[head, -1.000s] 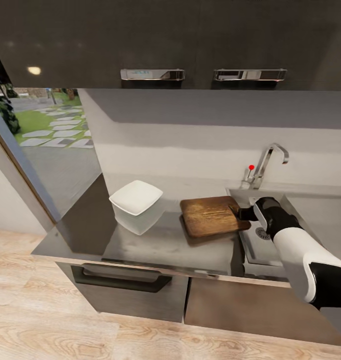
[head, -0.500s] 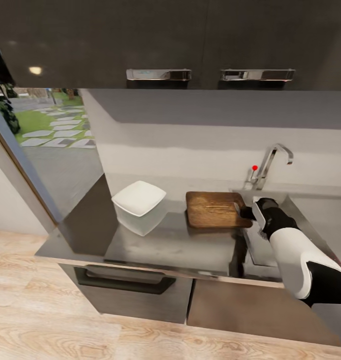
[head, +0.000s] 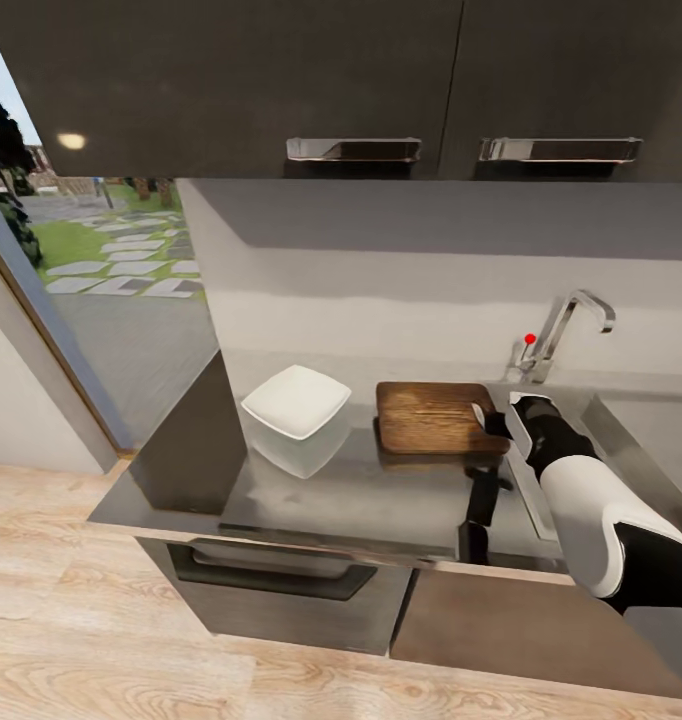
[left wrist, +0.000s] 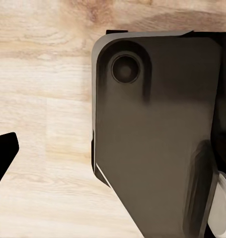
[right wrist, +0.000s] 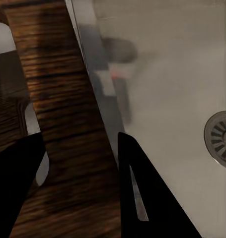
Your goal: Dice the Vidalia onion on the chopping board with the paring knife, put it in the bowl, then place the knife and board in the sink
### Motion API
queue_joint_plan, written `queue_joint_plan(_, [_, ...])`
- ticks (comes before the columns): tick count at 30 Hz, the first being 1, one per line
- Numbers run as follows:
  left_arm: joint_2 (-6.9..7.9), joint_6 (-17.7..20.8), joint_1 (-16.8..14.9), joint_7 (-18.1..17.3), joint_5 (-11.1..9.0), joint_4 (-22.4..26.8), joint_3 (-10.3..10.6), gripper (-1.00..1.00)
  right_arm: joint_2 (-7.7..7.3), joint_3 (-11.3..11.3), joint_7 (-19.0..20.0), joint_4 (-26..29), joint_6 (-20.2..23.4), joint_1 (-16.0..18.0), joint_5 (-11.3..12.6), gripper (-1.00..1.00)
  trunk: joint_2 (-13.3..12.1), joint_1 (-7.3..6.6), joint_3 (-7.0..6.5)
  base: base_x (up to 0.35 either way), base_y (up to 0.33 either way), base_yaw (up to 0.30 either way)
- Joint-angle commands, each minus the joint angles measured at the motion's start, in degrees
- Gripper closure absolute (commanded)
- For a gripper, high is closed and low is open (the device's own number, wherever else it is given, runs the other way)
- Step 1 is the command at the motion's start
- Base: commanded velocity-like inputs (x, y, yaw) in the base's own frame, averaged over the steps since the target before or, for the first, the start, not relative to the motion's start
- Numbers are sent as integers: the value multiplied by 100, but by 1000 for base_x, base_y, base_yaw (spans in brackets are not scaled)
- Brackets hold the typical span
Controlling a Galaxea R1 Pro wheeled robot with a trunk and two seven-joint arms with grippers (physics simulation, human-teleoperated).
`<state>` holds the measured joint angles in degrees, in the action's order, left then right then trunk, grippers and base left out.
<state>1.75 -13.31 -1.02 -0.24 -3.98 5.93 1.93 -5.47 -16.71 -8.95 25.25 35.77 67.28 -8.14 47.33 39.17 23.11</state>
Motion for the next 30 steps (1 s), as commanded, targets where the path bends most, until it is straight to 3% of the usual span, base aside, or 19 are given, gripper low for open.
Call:
queue_joint_plan(1, [1, -19, -3, -3, -42, -5, 24, -100, 1, -33, 14, 3, 27, 5, -49, 100, 5, 1, 6, 1, 4, 0])
queue_joint_plan(9, [1, -19, -3, -3, -42, -5, 25, -100, -1, -43, -291, -185, 18, 5, -41, 100, 5, 1, 6, 0, 0, 0])
queue_joint_plan(23, [1, -14, -3, -3, -42, -5, 26, -100, 20, -42, -327, -196, 63, 5, -34, 100, 5, 1, 6, 0, 156, 0])
queue_joint_plan(30, [1, -14, -3, -3, -42, -21, 27, -100, -23, -108, -340, -190, 71, 5, -43, 100, 5, 1, 6, 0, 21, 0])
